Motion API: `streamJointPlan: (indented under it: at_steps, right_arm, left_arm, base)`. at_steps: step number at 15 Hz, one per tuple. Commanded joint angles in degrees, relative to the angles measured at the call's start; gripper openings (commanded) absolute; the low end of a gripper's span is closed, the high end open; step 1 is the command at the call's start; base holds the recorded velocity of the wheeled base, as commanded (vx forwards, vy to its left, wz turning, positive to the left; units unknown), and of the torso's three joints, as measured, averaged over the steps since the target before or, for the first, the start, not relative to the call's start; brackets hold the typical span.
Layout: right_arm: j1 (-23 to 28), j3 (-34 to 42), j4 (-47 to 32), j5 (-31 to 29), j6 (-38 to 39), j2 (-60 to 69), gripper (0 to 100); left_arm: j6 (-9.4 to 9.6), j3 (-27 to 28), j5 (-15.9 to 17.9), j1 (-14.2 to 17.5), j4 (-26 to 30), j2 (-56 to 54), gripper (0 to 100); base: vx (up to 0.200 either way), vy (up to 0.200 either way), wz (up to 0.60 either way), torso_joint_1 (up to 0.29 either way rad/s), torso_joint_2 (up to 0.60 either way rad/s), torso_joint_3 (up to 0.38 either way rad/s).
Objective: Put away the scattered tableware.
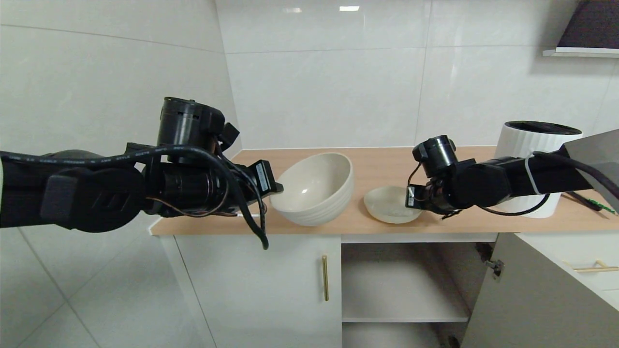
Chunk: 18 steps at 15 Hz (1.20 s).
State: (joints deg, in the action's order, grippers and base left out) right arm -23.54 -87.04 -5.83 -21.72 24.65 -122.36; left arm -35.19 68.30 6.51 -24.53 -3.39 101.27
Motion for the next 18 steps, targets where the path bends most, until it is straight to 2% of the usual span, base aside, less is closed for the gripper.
streamJointPlan:
  at_steps: [1,4,7,8,10,13,17,18]
  right_arm:
    - [-0.6,3.2,-0.1,2.3,1.0,5.3,0]
    - [-0.5,11.8,-0.1,12.1,1.5,15.9,0]
    - [-0.5,15.8,-0.5,13.3,0.8,20.1,0]
    - [-0.5,18.4,-1.1,13.4,0.7,21.0,0]
    - [0.1,20.7,-1.2,13.5,0.3,22.2,0]
    - [2.6,22.8,-0.9,18.5,-3.3,24.5,0]
    - [2.6,23.8,-0.7,18.5,-4.3,23.9,0]
    - [2.6,23.8,-0.7,18.3,-4.3,23.4,0]
  left_arm:
    - [0.74,-1.2,-0.2,0.0,0.0,-0.5,0]
    - [3.03,-4.5,-0.8,0.0,0.0,-3.3,0]
    - [5.31,-8.8,-2.0,0.0,0.0,-3.7,0]
    - [8.39,-10.6,-1.9,0.0,-0.1,-3.7,0]
    - [11.73,-12.1,-1.9,-0.3,-0.1,-3.1,0]
    - [12.25,-12.2,-1.9,-0.3,-0.1,-2.4,0]
    - [12.17,-12.3,-2.0,-0.8,-0.1,-0.7,0]
    - [12.08,-12.3,-2.1,-0.8,-0.2,-0.6,0]
  base:
    - [0.0,0.0,0.0,0.0,0.0,0.0]
    - [0.0,0.0,0.0,0.0,0.0,0.0]
    - [0.0,0.0,0.0,0.0,0.0,0.0]
    - [0.0,0.0,0.0,0.0,0.0,0.0]
    - [0.0,0.0,0.0,0.0,0.0,0.0]
    - [0.0,0.0,0.0,0.0,0.0,0.0]
    - [0.0,0.0,0.0,0.0,0.0,0.0]
    - [-0.2,0.0,0.0,0.007,0.0,0.002]
